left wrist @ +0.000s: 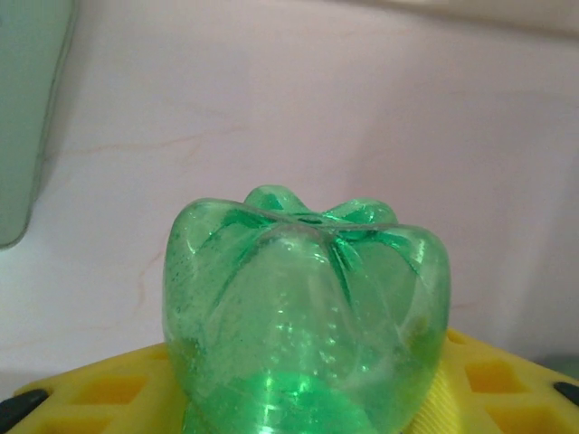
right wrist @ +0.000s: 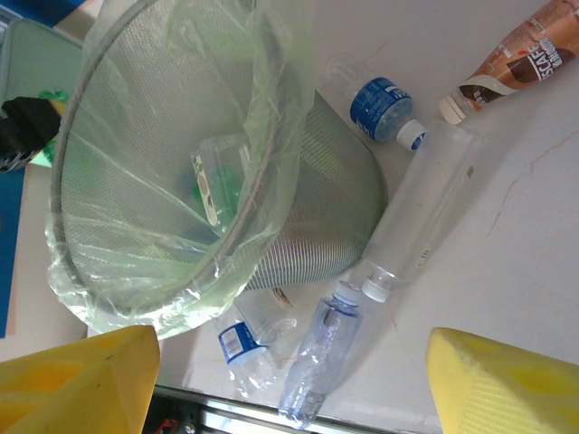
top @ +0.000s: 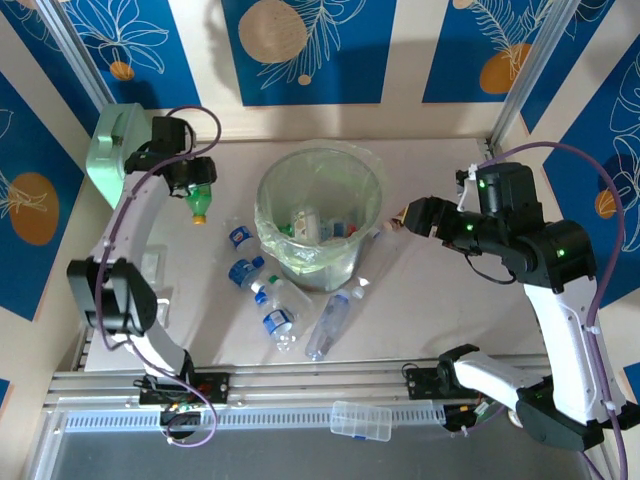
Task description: Put the plastic bottles in the bin
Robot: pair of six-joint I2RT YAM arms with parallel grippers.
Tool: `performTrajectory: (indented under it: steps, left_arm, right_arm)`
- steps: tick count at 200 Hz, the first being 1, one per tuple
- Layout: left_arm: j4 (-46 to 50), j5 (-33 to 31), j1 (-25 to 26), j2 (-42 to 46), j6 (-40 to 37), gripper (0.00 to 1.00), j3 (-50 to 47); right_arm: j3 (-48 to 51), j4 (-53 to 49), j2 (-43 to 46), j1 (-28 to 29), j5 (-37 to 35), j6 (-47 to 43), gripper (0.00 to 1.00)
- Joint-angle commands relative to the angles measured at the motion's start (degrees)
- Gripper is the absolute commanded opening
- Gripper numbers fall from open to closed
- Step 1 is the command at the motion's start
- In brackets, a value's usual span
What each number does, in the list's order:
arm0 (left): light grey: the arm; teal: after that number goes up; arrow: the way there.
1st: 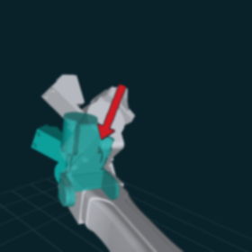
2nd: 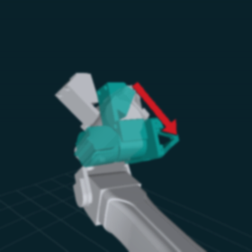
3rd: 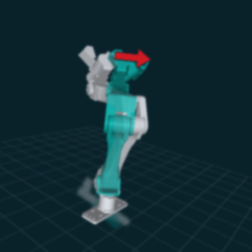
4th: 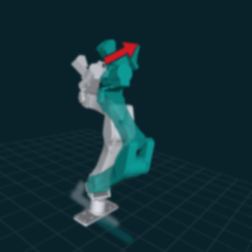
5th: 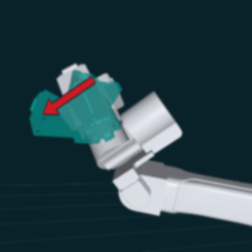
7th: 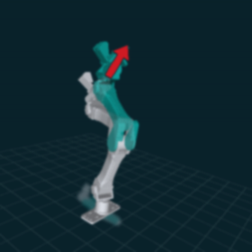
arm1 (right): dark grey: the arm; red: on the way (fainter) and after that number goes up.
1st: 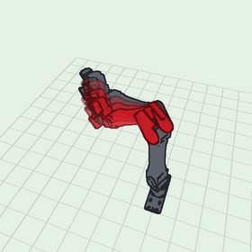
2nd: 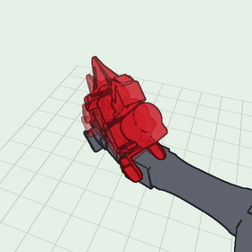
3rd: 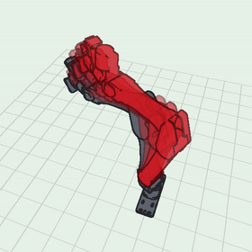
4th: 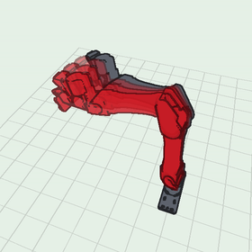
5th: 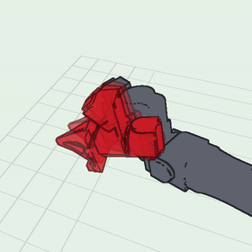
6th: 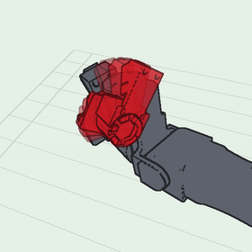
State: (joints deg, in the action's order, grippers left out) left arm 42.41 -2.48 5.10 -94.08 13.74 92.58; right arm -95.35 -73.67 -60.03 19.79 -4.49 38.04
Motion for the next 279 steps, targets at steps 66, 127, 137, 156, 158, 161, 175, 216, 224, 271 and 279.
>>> performTrajectory:
  steps: [66, 127, 137, 156, 158, 161, 175, 216, 224, 271, 279]
  left_arm:
    - [-6.8, 7.4, 11.3, 19.4, 10.1, 0.43, -9.3]
    - [-6.3, 11.5, 18.6, 19.6, 11.0, 0.43, 2.1]
    - [-5.0, 11.8, 20.2, 18.1, 10.4, 0.43, 5.4]
    - [-3.4, 11.4, 23.7, 15.5, 9.9, 0.43, 10.2]
    - [-3.4, 11.4, 24.0, 15.2, 9.9, 0.43, 10.7]
    - [-3.3, 11.3, 24.5, 14.8, 9.9, 0.43, 11.3]
    - [-2.9, 11.7, 26.6, 12.4, 10.2, 0.43, 13.9]
    - [-0.1, 10.4, 31.5, 4.8, 9.0, 0.43, 20.3]
    - [0.0, 9.7, 32.1, 3.5, 8.7, 0.42, 20.8]
    - [5.0, 6.2, 33.9, -4.5, 10.0, 0.42, 24.6]
    - [6.5, 5.8, 34.3, -6.2, 9.9, 0.41, 26.1]
  right_arm:
    - [0.1, 6.7, -1.0, -0.4, 4.4, 11.0, 0.77]
    - [-1.9, 10.0, -2.5, -0.8, 7.9, 14.1, 0.76]
    - [-1.3, 10.2, -1.9, -0.9, 7.8, 14.2, 0.76]
    - [-0.5, 10.4, -1.3, -1.3, 7.9, 14.4, 0.76]
    - [-0.4, 10.4, -1.3, -1.3, 7.9, 14.5, 0.76]
    - [-0.3, 10.4, -1.2, -1.3, 8.0, 14.5, 0.76]
    - [0.3, 10.6, -0.7, -1.6, 8.2, 14.6, 0.76]
    - [3.0, 10.8, 1.6, -2.3, 8.4, 14.9, 0.76]
    - [3.5, 10.8, 2.1, -2.5, 8.5, 14.9, 0.77]
    - [5.9, 9.8, 5.0, -3.4, 5.8, 13.0, 0.76]
    - [6.6, 10.1, 5.2, -3.4, 5.5, 12.8, 0.76]
